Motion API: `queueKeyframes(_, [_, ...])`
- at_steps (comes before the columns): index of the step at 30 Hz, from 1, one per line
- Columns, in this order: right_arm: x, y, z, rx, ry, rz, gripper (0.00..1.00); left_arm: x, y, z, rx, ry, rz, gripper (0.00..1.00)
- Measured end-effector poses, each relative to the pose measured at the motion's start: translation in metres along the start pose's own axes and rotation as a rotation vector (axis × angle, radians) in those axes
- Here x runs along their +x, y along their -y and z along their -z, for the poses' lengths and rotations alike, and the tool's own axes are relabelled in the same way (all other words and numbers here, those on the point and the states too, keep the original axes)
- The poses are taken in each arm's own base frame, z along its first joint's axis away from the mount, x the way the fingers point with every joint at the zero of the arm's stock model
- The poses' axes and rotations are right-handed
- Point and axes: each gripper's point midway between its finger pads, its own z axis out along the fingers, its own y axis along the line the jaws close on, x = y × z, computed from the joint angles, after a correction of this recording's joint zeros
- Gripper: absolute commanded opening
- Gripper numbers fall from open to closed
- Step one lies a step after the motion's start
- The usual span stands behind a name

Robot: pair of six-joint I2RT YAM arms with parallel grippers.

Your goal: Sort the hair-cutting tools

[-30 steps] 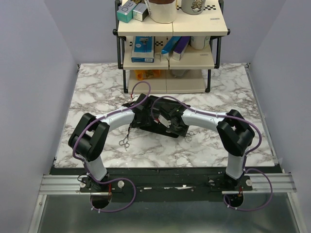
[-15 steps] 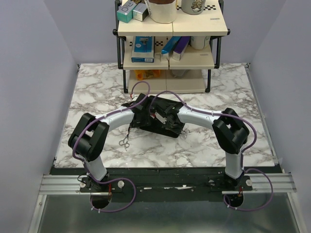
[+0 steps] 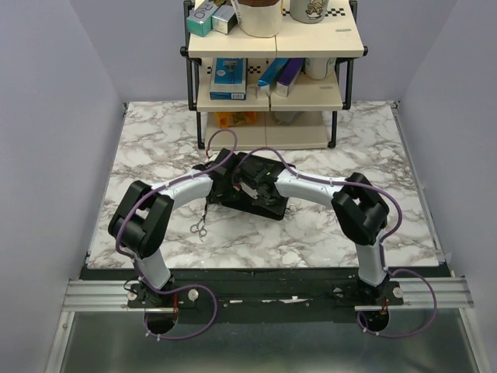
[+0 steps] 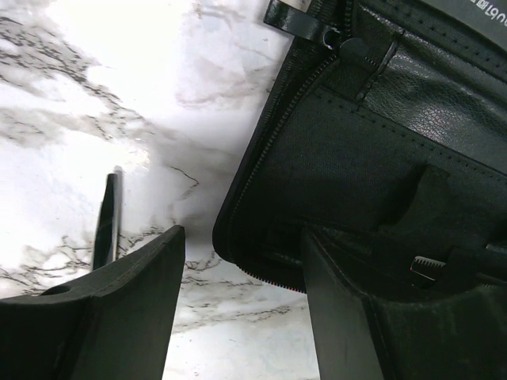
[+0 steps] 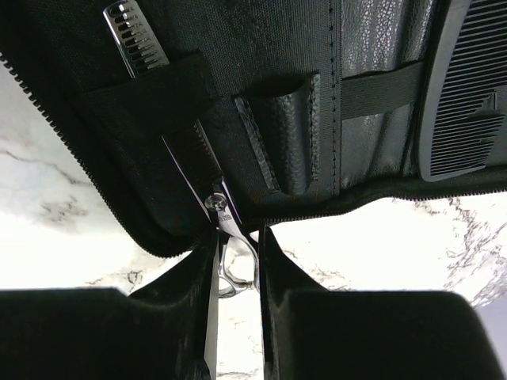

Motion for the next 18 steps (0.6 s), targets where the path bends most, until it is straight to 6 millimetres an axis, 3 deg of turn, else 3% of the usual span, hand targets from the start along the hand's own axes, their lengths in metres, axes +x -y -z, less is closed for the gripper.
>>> queueKeyframes(18, [-0.012,-0.006,-0.001,-0.012,0.080,0.009,0.01,-0.002,-0.001,0.005,0.018,0.015,0.010,0.68])
